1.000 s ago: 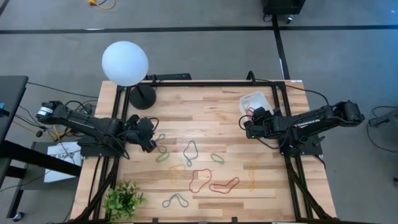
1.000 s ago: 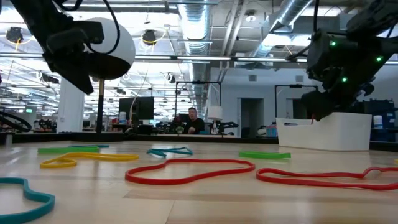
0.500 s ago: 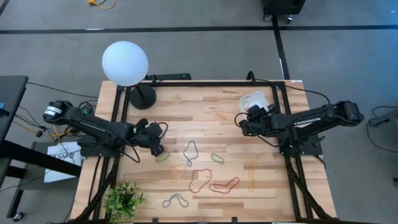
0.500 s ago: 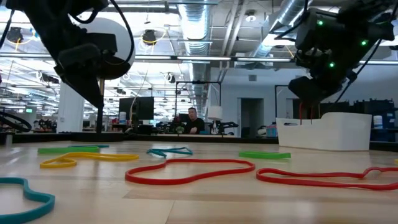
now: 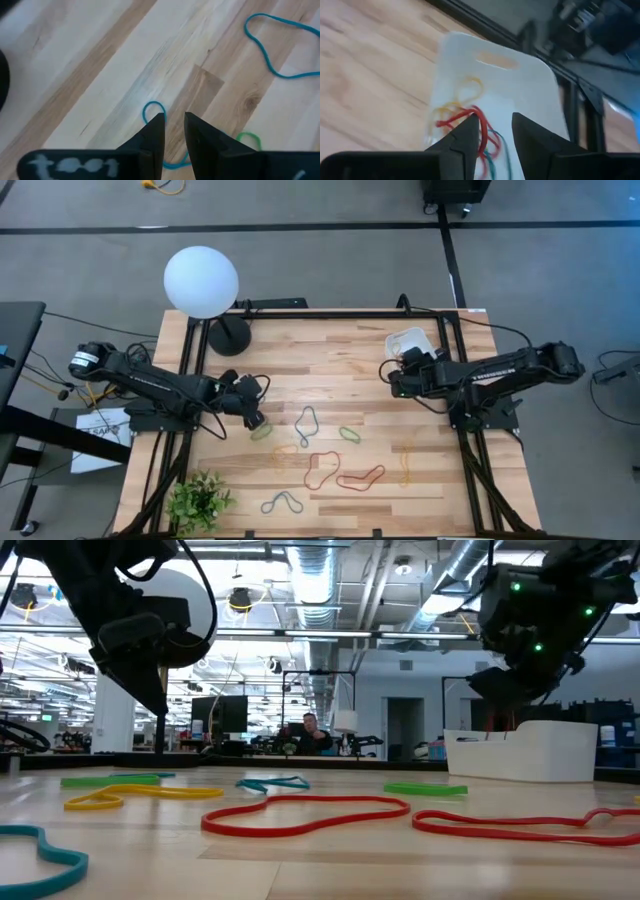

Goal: Pick and place items into bin
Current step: Put the left red rubber band into the white bin, then put the left blue rubber band into the white bin

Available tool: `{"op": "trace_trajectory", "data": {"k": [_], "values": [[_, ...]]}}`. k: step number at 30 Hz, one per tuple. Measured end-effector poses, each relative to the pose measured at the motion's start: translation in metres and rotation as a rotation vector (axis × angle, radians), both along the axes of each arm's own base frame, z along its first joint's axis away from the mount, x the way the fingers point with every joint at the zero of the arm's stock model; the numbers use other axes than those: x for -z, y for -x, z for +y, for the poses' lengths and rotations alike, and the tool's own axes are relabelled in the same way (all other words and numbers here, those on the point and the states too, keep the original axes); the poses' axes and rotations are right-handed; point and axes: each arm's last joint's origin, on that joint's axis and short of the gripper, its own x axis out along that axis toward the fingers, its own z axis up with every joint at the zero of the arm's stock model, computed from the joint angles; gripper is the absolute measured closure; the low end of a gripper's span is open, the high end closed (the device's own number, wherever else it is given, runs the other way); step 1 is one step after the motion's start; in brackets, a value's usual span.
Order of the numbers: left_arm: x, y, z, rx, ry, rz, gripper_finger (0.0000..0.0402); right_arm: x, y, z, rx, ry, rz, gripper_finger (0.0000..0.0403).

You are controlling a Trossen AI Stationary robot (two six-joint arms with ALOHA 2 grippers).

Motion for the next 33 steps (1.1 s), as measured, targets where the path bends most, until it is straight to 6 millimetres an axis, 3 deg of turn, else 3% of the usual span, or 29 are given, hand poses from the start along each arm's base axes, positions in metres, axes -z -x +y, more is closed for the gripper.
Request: {"op": "trace_trajectory", "data": {"k": [5, 17, 27, 33], "values": [[0.000, 0.000, 0.001, 0.034, -0.016, 0.016, 0.0339, 0.003, 0.010, -0.005, 0.096, -0.099, 0.034, 0.0291], [0.000, 0.000, 0.001, 0.086, -0.032, 0.037, 0.0339, 0.005, 0.004, -0.006, 0.055, -0.156, 0.013, 0.0290], [0.000, 0.000, 0.001, 0.086, -0.043, 0.037, 0.0339, 0.006, 0.008, -0.022, 0.067, -0.235, 0.079, 0.0290], [0.000, 0.000, 0.000, 0.105, -0.010, 0.043, 0.0339, 0.004, -0.001, -0.018, 0.053, -0.217, -0.026, 0.0290]]}}
